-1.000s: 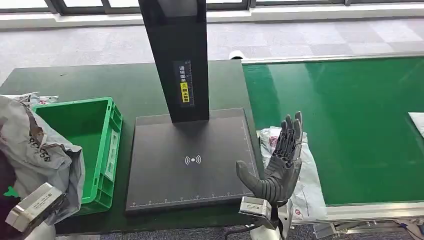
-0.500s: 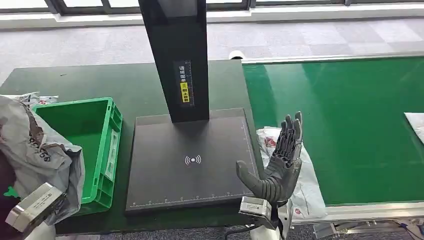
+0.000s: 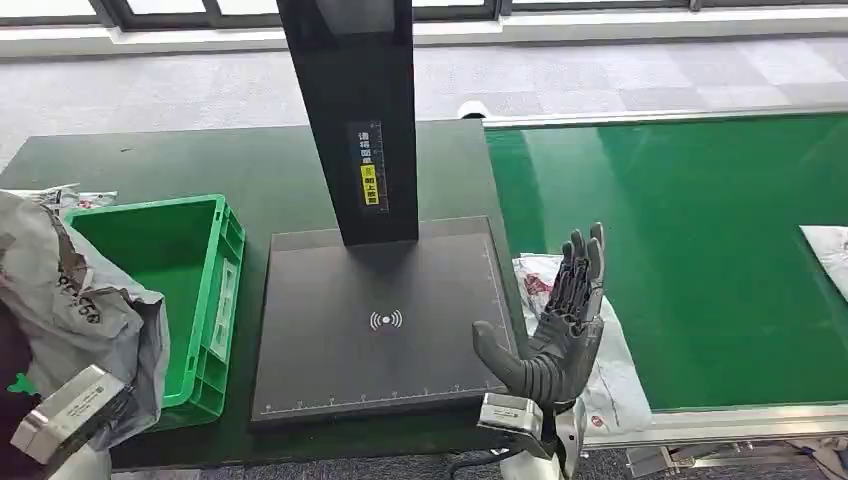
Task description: Moved the parcel from conveyor to table for the left to box.
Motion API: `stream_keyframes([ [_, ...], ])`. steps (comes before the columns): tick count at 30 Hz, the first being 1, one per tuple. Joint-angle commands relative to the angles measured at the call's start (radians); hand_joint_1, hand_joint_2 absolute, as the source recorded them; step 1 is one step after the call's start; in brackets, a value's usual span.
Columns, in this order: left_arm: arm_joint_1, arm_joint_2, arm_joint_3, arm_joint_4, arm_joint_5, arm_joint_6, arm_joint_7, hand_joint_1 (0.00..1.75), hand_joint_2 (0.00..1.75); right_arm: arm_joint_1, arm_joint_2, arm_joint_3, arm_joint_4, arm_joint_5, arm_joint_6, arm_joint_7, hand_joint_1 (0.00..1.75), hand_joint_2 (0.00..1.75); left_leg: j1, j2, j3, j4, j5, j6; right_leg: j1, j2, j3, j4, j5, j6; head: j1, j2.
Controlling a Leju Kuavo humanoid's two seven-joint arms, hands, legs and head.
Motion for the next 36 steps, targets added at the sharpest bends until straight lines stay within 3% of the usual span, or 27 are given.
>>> stream_keyframes([
  [1,-0.126,0.105,0.189,0.669,-0.109,0.008,0.306,1.75,1.75,0.089,0.004,-0.080,-0.031,-0.002,0.003,0.000,0.00,1.75,-0.002,-0.009,0.006,-0.006,0.004,0.000,-0.002,-0.010,0.007,-0.004,-0.001,-0.001,0.001,0.000],
  [3,-0.126,0.105,0.189,0.669,-0.109,0.008,0.306,1.75,1.75,0.089,0.004,-0.080,-0.031,-0.002,0.003,0.000,0.00,1.75,-0.001,-0.011,0.005,-0.004,0.003,0.000,-0.001,-0.011,0.010,-0.002,-0.003,0.000,0.000,0.000],
  [4,-0.126,0.105,0.189,0.669,-0.109,0.008,0.306,1.75,1.75,0.089,0.004,-0.080,-0.031,-0.002,0.003,0.000,0.00,1.75,0.001,0.001,0.004,-0.003,0.000,-0.002,0.002,-0.001,0.005,-0.003,0.001,-0.003,-0.002,0.000],
  [36,-0.126,0.105,0.189,0.669,-0.109,0.008,0.306,1.75,1.75,0.089,0.004,-0.080,-0.031,-0.002,0.003,0.000,0.00,1.75,0.001,0.001,0.001,-0.002,0.001,-0.002,0.002,-0.001,0.002,0.000,0.001,-0.004,-0.001,0.000],
])
